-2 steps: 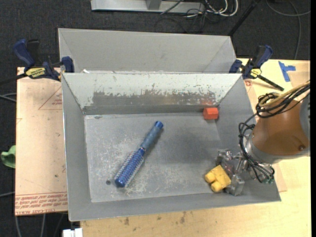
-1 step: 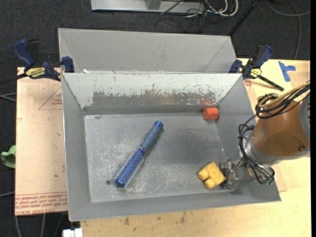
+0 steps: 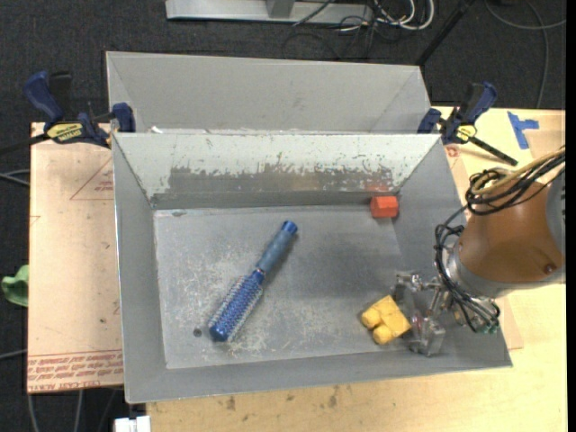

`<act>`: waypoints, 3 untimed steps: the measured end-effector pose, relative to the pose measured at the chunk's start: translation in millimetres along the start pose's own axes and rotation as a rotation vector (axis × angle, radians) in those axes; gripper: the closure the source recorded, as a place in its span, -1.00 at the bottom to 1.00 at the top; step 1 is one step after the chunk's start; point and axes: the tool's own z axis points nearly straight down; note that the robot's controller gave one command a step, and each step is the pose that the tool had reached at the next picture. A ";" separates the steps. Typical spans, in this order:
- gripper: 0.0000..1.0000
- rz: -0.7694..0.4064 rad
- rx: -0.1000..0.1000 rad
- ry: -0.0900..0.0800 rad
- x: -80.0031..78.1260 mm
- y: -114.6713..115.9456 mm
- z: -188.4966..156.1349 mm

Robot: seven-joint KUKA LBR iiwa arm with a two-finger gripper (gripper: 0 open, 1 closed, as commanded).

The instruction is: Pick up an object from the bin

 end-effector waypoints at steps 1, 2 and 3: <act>-1.00 0.045 -0.003 0.006 -9.6 53.4 0.6; 1.00 0.048 -0.003 0.016 -6.0 51.2 2.4; 1.00 0.027 0.001 0.010 -26.1 1.1 -30.4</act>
Offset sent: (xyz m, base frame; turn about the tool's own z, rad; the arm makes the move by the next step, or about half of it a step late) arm -0.0003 0.0504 -0.0019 0.0504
